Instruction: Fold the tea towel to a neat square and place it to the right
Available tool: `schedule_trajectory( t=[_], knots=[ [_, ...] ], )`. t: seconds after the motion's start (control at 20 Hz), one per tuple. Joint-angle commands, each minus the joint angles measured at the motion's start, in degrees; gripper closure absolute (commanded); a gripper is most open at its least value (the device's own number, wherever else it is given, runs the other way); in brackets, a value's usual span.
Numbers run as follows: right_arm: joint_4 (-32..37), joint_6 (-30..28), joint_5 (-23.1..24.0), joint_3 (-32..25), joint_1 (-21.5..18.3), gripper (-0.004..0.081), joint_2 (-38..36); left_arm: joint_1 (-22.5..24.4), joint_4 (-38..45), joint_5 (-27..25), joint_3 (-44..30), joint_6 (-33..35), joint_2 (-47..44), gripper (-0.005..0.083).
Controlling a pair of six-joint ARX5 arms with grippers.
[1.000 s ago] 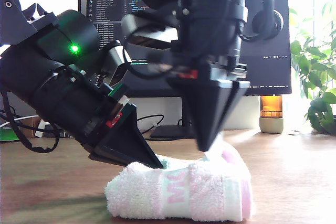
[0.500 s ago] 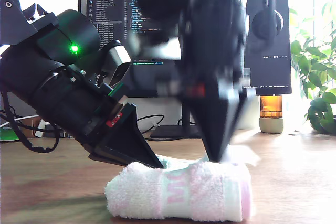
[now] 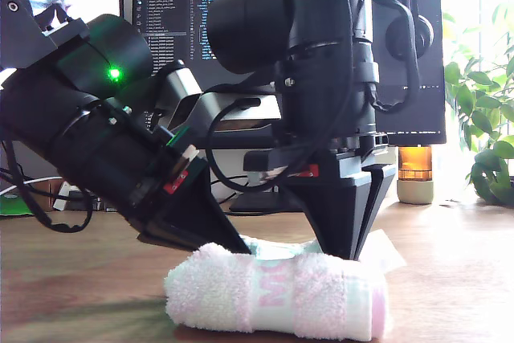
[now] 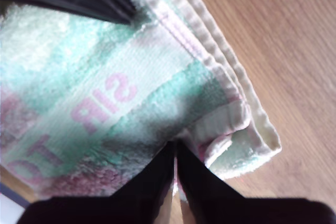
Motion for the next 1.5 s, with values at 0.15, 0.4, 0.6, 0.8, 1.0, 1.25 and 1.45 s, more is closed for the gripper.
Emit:
schedule_trajectory(
  t=[0.15, 0.4, 0.6, 0.8, 1.0, 1.25, 1.45],
  knots=[
    [0.68, 0.70, -2.34, -0.52, -1.55, 0.0782, -2.89, -0.11, 1.03, 0.72, -0.74, 0.24, -4.00, 0.0793],
    [5.51, -1.86, -4.76, -0.52, -1.97, 0.0782, -11.43, -0.11, 0.50, 0.44, -0.74, 0.28, -8.41, 0.0793],
    [6.47, -10.93, -6.58, -0.57, -1.97, 0.0782, -15.52, -0.09, -4.96, -4.83, -0.76, 2.51, -15.17, 0.0793],
    [9.31, -19.23, -14.93, -0.68, -1.97, 0.0782, -17.25, -0.02, -11.91, -10.38, -1.05, 4.79, -23.78, 0.0793],
    [14.58, -23.10, -21.70, -3.96, -3.76, 0.0782, -20.00, 1.29, -16.06, -11.82, -2.62, 4.76, -31.69, 0.0793],
    [20.17, -23.96, -24.44, -12.83, -7.23, 0.0782, -29.68, 2.27, -15.02, -11.65, -8.22, 4.76, -40.57, 0.0793],
    [23.43, -22.16, -24.72, -22.82, -9.79, 0.0782, -39.17, 1.70, -12.46, -6.73, -13.88, 1.09, -47.71, 0.0793]
  ],
)
